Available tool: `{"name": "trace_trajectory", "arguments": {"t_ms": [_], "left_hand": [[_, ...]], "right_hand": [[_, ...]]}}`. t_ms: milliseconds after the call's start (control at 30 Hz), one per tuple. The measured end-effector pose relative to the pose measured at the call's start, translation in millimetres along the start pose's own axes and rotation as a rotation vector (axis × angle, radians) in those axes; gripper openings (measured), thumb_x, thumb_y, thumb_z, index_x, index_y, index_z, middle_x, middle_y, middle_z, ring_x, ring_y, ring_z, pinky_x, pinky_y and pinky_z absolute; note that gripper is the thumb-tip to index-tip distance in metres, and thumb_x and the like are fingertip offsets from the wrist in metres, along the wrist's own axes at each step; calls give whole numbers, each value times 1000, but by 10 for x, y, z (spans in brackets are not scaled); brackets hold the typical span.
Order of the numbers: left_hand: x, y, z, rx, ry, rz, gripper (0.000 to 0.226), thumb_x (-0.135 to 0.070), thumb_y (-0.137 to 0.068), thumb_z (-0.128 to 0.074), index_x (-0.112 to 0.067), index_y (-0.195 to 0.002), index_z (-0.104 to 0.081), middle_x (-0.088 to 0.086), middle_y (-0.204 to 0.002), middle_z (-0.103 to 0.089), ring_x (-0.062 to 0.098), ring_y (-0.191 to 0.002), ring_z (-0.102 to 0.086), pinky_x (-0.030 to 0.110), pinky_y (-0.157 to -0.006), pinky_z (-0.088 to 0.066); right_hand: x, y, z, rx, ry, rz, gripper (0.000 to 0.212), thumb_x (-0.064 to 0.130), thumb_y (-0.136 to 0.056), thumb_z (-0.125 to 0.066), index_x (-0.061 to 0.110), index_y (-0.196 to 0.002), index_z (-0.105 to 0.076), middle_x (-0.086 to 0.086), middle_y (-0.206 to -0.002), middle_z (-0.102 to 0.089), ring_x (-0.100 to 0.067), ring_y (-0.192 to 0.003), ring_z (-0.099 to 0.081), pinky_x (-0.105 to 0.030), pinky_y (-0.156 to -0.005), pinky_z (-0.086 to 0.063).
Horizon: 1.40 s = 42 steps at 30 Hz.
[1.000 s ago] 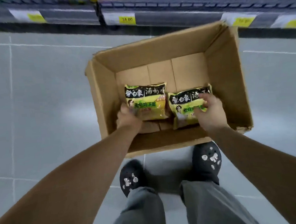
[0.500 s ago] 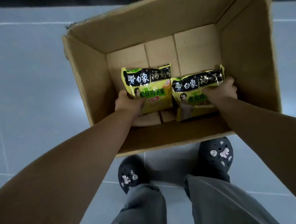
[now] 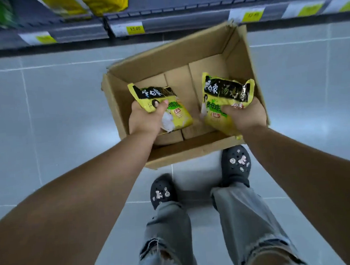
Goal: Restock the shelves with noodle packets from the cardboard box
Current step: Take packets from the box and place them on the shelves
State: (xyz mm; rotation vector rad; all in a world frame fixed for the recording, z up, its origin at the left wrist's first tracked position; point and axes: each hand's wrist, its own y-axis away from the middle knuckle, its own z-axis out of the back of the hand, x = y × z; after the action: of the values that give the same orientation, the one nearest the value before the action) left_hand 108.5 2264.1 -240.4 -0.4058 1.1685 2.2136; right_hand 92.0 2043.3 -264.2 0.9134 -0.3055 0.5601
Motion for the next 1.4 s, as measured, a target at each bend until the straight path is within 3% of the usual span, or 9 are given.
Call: {"name": "trace_trajectory", "arguments": {"t_ms": [167, 333, 400, 500, 633, 833, 1000, 1200, 1400], "left_hand": [[-825, 954, 747, -22, 82, -156, 47, -44, -78, -71, -20, -112, -48, -12, -99, -60, 12, -91, -57, 22, -80, -40], [-1636, 1978, 1523, 38, 86, -291, 49, -62, -54, -65, -32, -91, -55, -7, -98, -68, 21, -98, -64, 41, -90, -51], [-1912, 2396, 1775, 93, 84, -349, 40, -57, -61, -69, -33, -88, -53, -9, -95, -66, 22, -96, -64, 39, -89, -51], [-2313, 3013, 2056, 137, 106, -453, 34, -44, -74, -72, -30, -99, -53, -13, -91, -65, 17, -92, -63, 30, -79, -47], [-2774, 3727, 2230, 215, 123, -557, 41, -50, -78, -69, -25, -99, -45, -22, -84, -51, 11, -87, -53, 30, -77, -42], [-3425, 4401, 2062, 284, 114, -699, 47, -48, -80, -68, -22, -114, -48, -12, -106, -52, 15, -102, -53, 36, -89, -46], [-3975, 4917, 1568, 293, 141, -807, 37, -46, -77, -72, -25, -99, -51, -6, -96, -62, 20, -89, -61, 40, -84, -52], [-4523, 5566, 983, 273, 231, -841, 40, -48, -78, -71, -26, -103, -49, -6, -99, -61, 21, -97, -58, 41, -90, -49], [-5045, 5925, 747, 219, 271, -877, 91, -72, -66, -66, -19, -136, -41, -5, -135, -49, 24, -126, -47, 43, -101, -41]], "right_hand": [[564, 1127, 813, -100, -305, -40, 44, 32, -73, -74, 16, -111, -59, 1, -98, -66, -22, -95, -63, -29, -77, -46], [1003, 2265, 1745, -179, -459, 0, 33, 34, -68, -71, 25, -97, -60, 1, -97, -67, -22, -91, -63, -37, -86, -51], [1123, 2657, 2081, -225, -539, 7, 25, 30, -69, -72, 27, -89, -59, 2, -93, -67, -21, -88, -64, -38, -85, -52], [1240, 3122, 2561, -296, -619, 23, 38, 38, -60, -72, 25, -95, -62, 3, -94, -70, -19, -88, -66, -43, -86, -54], [1294, 3549, 3220, -385, -691, 47, 24, 35, -68, -75, 30, -82, -57, 6, -87, -67, -20, -87, -65, -45, -87, -53], [1297, 3650, 4240, -479, -808, 155, 30, 34, -66, -77, 27, -89, -60, 2, -91, -68, -23, -87, -66, -47, -84, -54], [1276, 3516, 5258, -486, -850, 298, 28, 28, -71, -78, 22, -91, -60, -1, -94, -68, -16, -80, -64, -35, -72, -52], [1201, 3297, 6323, -513, -748, 393, 30, 40, -65, -77, 24, -82, -59, 5, -82, -67, -25, -81, -67, -46, -74, -57], [1210, 3143, 7058, -550, -723, 450, 30, 38, -71, -76, 21, -91, -61, 5, -86, -67, -19, -81, -65, -40, -73, -56]]}}
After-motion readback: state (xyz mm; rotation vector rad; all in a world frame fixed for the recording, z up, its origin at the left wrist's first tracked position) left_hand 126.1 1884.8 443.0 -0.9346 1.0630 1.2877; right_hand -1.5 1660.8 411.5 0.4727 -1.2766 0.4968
